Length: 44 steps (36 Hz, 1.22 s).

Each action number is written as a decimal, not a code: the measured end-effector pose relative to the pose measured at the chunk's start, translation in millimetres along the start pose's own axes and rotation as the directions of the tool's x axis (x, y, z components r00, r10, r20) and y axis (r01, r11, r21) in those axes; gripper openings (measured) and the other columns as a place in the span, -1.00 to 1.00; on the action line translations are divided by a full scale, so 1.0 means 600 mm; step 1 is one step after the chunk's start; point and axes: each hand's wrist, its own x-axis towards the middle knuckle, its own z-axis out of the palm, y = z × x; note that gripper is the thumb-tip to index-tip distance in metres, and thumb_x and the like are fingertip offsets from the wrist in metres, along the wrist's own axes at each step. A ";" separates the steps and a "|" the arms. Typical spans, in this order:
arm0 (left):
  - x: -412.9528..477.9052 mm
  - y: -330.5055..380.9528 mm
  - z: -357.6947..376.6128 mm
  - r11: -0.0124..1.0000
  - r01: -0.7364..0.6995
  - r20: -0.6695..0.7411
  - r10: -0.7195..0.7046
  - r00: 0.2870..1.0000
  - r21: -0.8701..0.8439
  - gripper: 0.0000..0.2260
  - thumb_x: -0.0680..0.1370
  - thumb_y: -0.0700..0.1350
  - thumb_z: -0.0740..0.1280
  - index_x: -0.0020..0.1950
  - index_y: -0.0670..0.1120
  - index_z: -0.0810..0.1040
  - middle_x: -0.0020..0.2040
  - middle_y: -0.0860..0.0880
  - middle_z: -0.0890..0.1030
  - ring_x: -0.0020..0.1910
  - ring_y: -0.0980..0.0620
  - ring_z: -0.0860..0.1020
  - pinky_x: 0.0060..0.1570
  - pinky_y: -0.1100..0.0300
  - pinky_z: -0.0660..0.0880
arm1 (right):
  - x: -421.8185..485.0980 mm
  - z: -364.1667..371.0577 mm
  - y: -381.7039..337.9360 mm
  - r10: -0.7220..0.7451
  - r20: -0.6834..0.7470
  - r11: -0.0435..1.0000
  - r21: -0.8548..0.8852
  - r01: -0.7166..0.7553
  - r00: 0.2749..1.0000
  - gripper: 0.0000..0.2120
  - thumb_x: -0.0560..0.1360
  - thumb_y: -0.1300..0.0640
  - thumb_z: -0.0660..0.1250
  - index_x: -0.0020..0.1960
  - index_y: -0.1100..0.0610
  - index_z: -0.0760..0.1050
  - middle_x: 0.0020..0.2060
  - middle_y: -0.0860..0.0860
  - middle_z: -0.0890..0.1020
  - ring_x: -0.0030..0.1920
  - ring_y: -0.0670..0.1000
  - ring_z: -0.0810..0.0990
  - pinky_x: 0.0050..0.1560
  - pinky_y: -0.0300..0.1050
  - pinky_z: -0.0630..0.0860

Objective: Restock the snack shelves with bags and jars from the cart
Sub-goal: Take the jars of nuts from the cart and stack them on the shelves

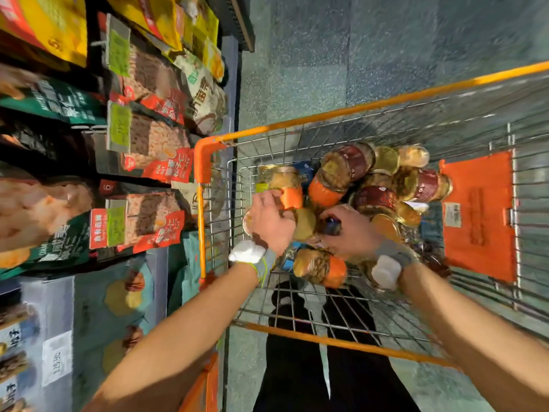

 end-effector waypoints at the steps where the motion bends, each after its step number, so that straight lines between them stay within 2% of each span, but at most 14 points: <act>1: -0.003 0.008 0.002 0.998 -0.061 0.012 0.061 0.998 0.030 -0.64 0.42 -0.18 0.31 0.22 -0.14 0.50 0.17 -0.15 0.45 0.16 -0.18 0.47 0.08 0.03 0.45 | -0.005 -0.012 0.007 -0.031 -0.034 0.999 0.010 0.031 0.999 -0.49 0.43 -0.04 0.48 0.33 -0.01 0.46 0.25 -0.04 0.46 0.31 0.03 0.45 0.33 -0.03 0.40; 4: -0.004 0.038 0.017 0.955 -0.282 0.117 0.271 0.955 0.095 -0.64 0.44 -0.21 0.32 0.23 -0.23 0.52 0.18 -0.22 0.46 0.12 -0.22 0.50 -0.04 -0.02 0.50 | -0.026 -0.054 0.047 -0.018 -0.288 0.999 0.027 0.027 0.957 -0.66 0.43 0.10 0.42 0.21 -0.01 0.58 0.13 -0.04 0.53 0.22 0.04 0.43 0.30 0.00 0.37; 6: 0.002 0.061 0.033 0.904 -0.414 0.163 0.395 0.904 0.103 -0.65 0.41 -0.17 0.27 0.16 -0.22 0.58 0.14 -0.25 0.53 -0.04 -0.23 0.56 -0.26 0.03 0.53 | -0.041 -0.091 0.090 0.058 -0.451 0.998 0.027 -0.051 0.891 -0.71 0.44 0.07 0.33 0.13 0.09 0.63 0.06 0.06 0.65 0.16 0.12 0.55 0.25 0.00 0.38; 9: 0.003 0.087 0.083 0.869 -0.487 0.211 0.462 0.861 0.087 -0.68 0.35 -0.14 0.25 0.03 -0.15 0.64 0.00 -0.16 0.62 -0.12 -0.16 0.57 -0.40 0.19 0.43 | -0.078 -0.139 0.167 0.266 -0.427 0.962 0.068 -0.263 0.864 -0.75 0.53 0.16 0.35 0.18 0.20 0.61 0.10 0.21 0.66 0.13 0.21 0.61 0.09 -0.06 0.44; 12: -0.020 0.144 0.121 0.953 -0.301 0.388 0.269 0.881 0.022 -0.56 0.41 0.00 0.25 0.25 -0.07 0.60 0.12 -0.12 0.63 0.05 -0.14 0.62 -0.10 0.13 0.45 | -0.102 -0.147 0.233 0.505 -0.325 0.853 0.043 -0.520 0.800 -0.74 0.61 0.17 0.25 0.25 0.24 0.54 0.17 0.29 0.60 0.15 0.28 0.60 0.02 -0.01 0.48; 15: -0.035 0.183 0.174 0.990 -0.123 0.520 0.070 0.851 0.068 -0.38 0.48 0.11 0.45 0.48 -0.02 0.37 0.32 -0.18 0.48 0.22 -0.22 0.53 0.10 0.07 0.38 | -0.111 -0.130 0.277 0.670 -0.131 0.735 -0.022 -0.677 0.731 -0.72 0.60 0.20 0.27 0.25 0.32 0.53 0.20 0.28 0.60 0.14 0.24 0.60 0.10 0.00 0.52; 19: -0.038 0.203 0.218 0.971 0.205 0.564 -0.101 0.819 -0.123 0.21 0.09 0.41 0.53 0.60 -0.02 0.13 0.48 -0.23 0.34 0.44 -0.29 0.35 0.39 -0.19 0.32 | -0.096 -0.091 0.337 0.606 -0.054 0.795 0.056 -0.603 0.794 -0.72 0.62 0.04 0.29 0.23 0.18 0.55 0.14 0.23 0.63 0.11 0.21 0.61 0.02 -0.07 0.52; 23: -0.020 0.205 0.252 0.925 0.330 0.548 -0.179 0.817 -0.190 0.38 0.02 0.43 0.57 0.62 -0.08 -0.03 0.50 -0.21 0.31 0.46 -0.25 0.34 0.41 -0.13 0.32 | -0.089 -0.072 0.333 0.536 -0.080 0.837 0.176 -0.518 0.840 -0.60 0.56 0.07 0.33 0.34 0.23 0.50 0.22 0.22 0.58 0.22 0.24 0.56 0.17 0.01 0.48; 26: -0.002 0.223 0.258 0.951 0.308 0.550 -0.238 0.800 -0.035 0.17 0.29 0.25 0.60 0.64 -0.08 -0.06 0.49 -0.25 0.31 0.46 -0.29 0.34 0.36 -0.11 0.36 | -0.073 -0.055 0.344 0.502 -0.081 0.859 0.163 -0.485 0.861 -0.68 0.57 0.22 0.30 0.31 0.23 0.55 0.26 0.24 0.58 0.23 0.25 0.56 0.21 0.05 0.49; 29: -0.001 0.225 0.250 0.960 0.279 0.537 -0.228 0.812 -0.015 0.00 0.35 0.17 0.59 0.59 -0.05 0.07 0.32 -0.18 0.48 0.27 -0.22 0.50 0.07 0.03 0.42 | -0.072 -0.045 0.348 0.507 -0.074 0.859 0.134 -0.495 0.859 -0.68 0.56 0.19 0.28 0.29 0.13 0.58 0.21 0.20 0.62 0.17 0.21 0.59 0.06 -0.06 0.49; 33: 0.015 0.182 0.251 0.967 0.239 0.549 -0.153 0.822 -0.088 -0.01 0.09 0.42 0.57 0.38 -0.04 0.41 0.11 0.06 0.63 0.08 -0.03 0.62 0.11 0.08 0.54 | -0.085 -0.054 0.335 0.482 0.025 0.874 0.060 -0.483 0.876 -0.65 0.57 0.27 0.20 0.29 0.14 0.59 0.30 0.17 0.57 0.25 0.20 0.55 0.20 -0.03 0.51; 36: 0.034 0.161 0.252 0.975 0.223 0.555 -0.175 0.813 -0.020 0.02 -0.10 0.58 0.47 0.24 0.11 0.45 0.03 0.10 0.67 0.01 -0.01 0.65 0.11 0.02 0.60 | -0.093 -0.058 0.334 0.454 0.044 0.890 0.037 -0.455 0.890 -0.65 0.56 0.31 0.21 0.26 0.13 0.62 0.32 0.11 0.57 0.27 0.16 0.55 0.18 -0.11 0.48; 38: 0.024 0.184 0.208 0.979 0.203 0.604 -0.170 0.778 0.014 -0.06 0.01 0.46 0.48 0.28 0.09 0.33 0.04 0.07 0.65 -0.02 -0.04 0.66 0.02 0.00 0.64 | -0.097 -0.060 0.332 0.447 0.068 0.893 0.021 -0.449 0.892 -0.62 0.51 0.32 0.24 0.24 0.07 0.63 0.27 0.09 0.61 0.21 0.13 0.59 0.10 -0.14 0.52; 44: 0.032 0.191 0.125 0.984 0.166 0.749 -0.154 0.644 0.059 -0.34 0.23 0.17 0.57 0.28 0.01 0.51 0.02 0.00 0.69 -0.10 0.04 0.69 -0.32 0.15 0.65 | -0.096 -0.048 0.305 0.382 0.204 0.924 -0.075 -0.374 0.902 -0.69 0.53 0.05 0.40 0.25 0.10 0.61 0.15 0.06 0.66 0.09 0.08 0.64 0.14 -0.04 0.58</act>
